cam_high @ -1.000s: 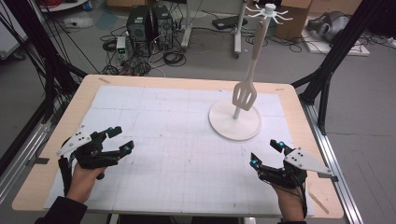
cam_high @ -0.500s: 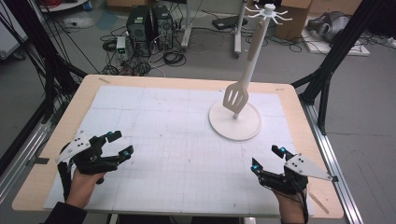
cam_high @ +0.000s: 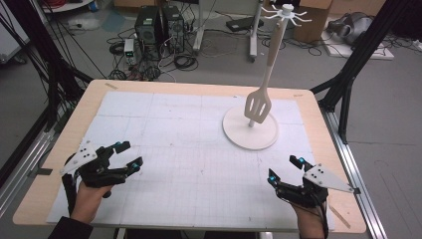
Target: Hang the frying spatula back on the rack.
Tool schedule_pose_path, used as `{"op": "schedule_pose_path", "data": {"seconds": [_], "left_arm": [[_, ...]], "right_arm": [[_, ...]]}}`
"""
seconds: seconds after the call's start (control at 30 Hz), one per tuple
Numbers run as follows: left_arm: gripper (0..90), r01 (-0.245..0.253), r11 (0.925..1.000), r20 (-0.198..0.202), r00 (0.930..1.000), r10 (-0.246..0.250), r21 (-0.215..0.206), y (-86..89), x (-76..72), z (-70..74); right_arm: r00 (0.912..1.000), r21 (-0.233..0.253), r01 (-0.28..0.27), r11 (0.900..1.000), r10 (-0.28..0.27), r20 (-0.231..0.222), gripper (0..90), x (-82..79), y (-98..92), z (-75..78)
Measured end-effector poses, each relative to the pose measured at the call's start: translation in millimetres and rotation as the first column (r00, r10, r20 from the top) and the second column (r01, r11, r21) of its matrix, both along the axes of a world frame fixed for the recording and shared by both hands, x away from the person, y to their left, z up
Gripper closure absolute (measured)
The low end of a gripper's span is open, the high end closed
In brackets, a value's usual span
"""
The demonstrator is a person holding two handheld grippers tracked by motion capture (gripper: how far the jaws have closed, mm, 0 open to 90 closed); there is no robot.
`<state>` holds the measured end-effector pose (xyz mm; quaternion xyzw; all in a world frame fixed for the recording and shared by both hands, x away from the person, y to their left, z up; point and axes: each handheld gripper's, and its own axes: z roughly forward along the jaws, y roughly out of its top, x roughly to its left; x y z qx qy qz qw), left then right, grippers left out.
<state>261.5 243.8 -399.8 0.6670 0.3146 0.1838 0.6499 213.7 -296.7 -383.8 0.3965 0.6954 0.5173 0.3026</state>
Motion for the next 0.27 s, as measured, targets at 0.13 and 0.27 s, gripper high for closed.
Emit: {"op": "schedule_pose_path", "data": {"seconds": [0.13,0.27], "left_arm": [[21.9,0.002,1.0000,0.000,1.0000,-0.002,0.003,-0.1,0.2,-0.5],[21.8,0.002,1.0000,-0.002,1.0000,-0.002,0.002,-0.1,0.3,-0.7]], "right_arm": [[1.0000,0.001,0.005,1.000,-0.005,-0.001,17.2,-0.3,-0.7,0.1],[1.0000,0.003,0.006,1.000,-0.006,0.001,17.2,0.0,-1.2,0.2]]}}
